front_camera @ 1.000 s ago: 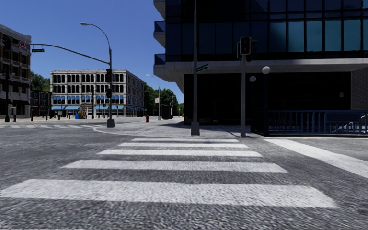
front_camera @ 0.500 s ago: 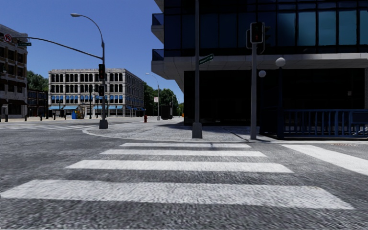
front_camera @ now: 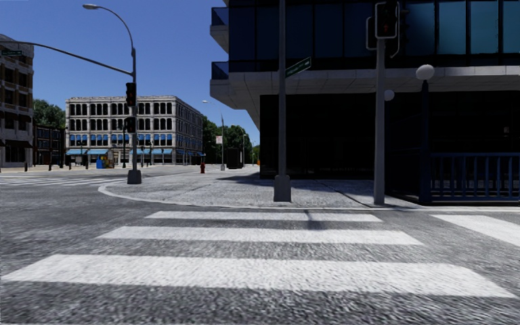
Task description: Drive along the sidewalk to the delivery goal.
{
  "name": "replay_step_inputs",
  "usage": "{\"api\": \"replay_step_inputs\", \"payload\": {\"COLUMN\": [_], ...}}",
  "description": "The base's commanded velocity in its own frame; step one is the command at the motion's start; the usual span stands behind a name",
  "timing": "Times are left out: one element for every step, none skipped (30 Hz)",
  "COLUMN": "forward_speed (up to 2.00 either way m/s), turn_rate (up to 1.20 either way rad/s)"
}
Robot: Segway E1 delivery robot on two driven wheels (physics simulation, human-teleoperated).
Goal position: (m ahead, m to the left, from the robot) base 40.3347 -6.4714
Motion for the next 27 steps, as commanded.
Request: {"api": "replay_step_inputs", "payload": {"forward_speed": [2.00,2.00,2.00,2.00,2.00,2.00,2.00,2.00,2.00,2.00,2.00,2.00,2.00,2.00,2.00,2.00,2.00,2.00,2.00,2.00,2.00,2.00,2.00,2.00,2.00,2.00,2.00], "turn_rate": [0.27,0.27,0.38,0.43,0.44,0.44,0.45,0.08,0.08,0.00,0.00,0.00,0.00,0.00,0.00,0.00,0.00,0.00,0.00,0.00,0.00,0.00,0.00,0.05,0.16,0.24,0.39]}}
